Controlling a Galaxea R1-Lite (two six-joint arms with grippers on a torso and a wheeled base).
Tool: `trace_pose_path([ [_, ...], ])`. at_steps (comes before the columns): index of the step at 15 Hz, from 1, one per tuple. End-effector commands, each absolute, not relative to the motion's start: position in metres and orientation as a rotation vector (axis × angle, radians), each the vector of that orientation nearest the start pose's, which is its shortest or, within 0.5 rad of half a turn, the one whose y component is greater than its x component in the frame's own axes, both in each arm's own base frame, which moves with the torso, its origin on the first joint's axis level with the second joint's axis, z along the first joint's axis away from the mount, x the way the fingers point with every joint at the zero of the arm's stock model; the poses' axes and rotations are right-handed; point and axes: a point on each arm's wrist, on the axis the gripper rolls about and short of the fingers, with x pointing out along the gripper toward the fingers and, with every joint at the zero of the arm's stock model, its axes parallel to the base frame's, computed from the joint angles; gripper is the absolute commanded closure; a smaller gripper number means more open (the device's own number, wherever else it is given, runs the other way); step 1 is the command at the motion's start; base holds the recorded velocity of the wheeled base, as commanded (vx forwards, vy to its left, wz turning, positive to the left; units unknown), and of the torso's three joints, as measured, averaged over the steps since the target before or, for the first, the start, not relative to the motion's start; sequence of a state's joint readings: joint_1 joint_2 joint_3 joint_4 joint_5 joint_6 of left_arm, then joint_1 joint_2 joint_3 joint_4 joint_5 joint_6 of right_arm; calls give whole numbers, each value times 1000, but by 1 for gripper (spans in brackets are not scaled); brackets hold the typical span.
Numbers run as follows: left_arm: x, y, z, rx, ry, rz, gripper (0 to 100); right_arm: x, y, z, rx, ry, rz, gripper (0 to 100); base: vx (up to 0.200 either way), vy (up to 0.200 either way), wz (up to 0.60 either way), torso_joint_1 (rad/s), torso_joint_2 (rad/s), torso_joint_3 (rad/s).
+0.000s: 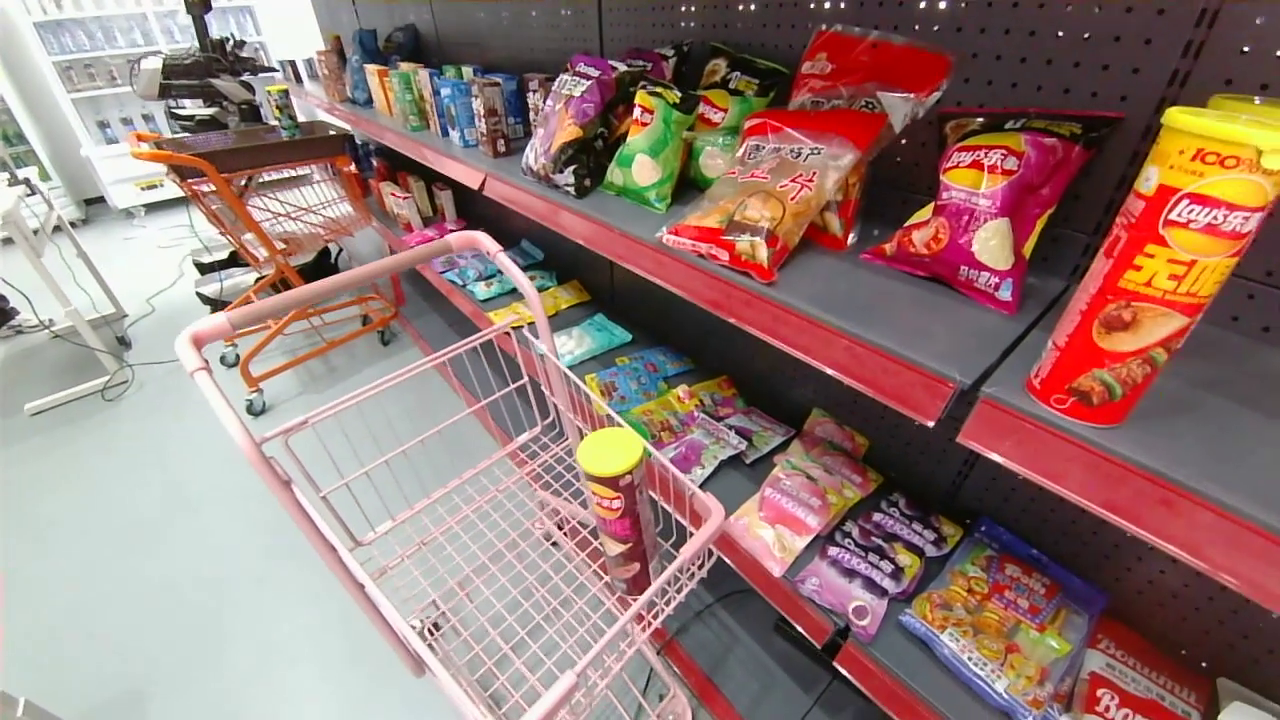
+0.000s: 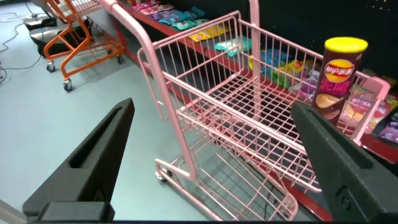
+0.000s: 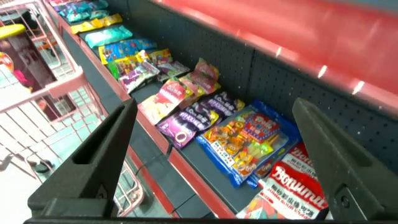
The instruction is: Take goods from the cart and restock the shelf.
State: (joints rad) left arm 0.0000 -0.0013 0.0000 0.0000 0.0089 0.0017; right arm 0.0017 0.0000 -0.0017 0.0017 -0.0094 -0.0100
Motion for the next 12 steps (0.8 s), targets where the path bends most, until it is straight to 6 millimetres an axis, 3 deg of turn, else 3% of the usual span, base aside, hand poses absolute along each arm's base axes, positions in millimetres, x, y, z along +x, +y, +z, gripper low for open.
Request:
trace_pose_path([
  [1, -23, 0, 75, 2, 0, 9, 0, -23, 0, 76, -11, 2, -8, 0, 0, 0, 0, -183, 525, 349],
  [7, -23, 0, 75, 2, 0, 8, 0, -23, 0, 76, -9, 2, -8, 0, 0, 0, 0, -151, 517, 361],
  [12, -23, 0, 75, 3, 2, 8, 0, -23, 0, 76, -6, 2, -8, 0, 0, 0, 0, -29, 128, 92],
])
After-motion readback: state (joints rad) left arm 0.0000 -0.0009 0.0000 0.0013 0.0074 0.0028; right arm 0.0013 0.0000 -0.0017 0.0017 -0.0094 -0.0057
